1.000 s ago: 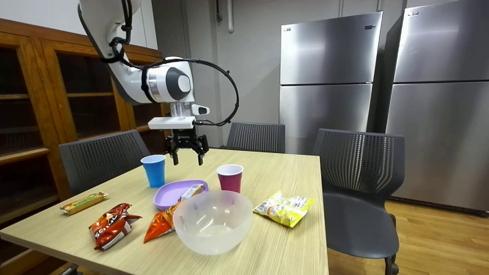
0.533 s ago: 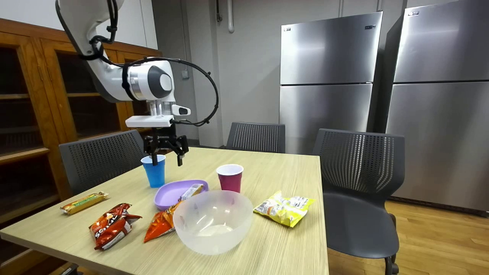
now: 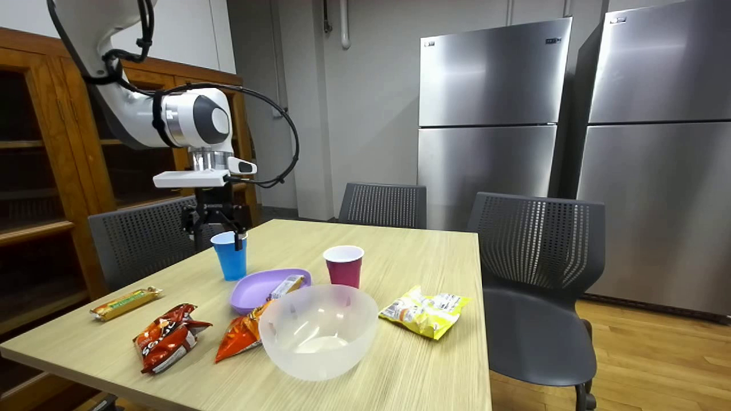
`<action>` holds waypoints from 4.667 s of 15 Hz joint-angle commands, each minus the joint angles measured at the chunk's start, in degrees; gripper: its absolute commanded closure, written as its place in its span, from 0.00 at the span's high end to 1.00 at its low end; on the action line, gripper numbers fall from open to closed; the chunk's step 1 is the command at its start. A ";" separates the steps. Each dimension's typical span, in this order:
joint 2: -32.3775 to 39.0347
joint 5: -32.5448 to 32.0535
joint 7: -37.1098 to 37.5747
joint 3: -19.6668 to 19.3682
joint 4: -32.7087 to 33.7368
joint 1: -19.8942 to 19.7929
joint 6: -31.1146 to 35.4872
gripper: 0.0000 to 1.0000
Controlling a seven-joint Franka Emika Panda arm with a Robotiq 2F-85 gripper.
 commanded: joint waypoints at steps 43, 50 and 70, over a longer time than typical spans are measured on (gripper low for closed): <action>14.87 8.39 16.85 4.73 16.96 11.49 -8.25 1.00; 18.33 9.63 17.79 5.07 17.98 13.37 -3.77 1.00; 23.20 9.47 23.63 3.33 18.34 15.80 5.56 0.74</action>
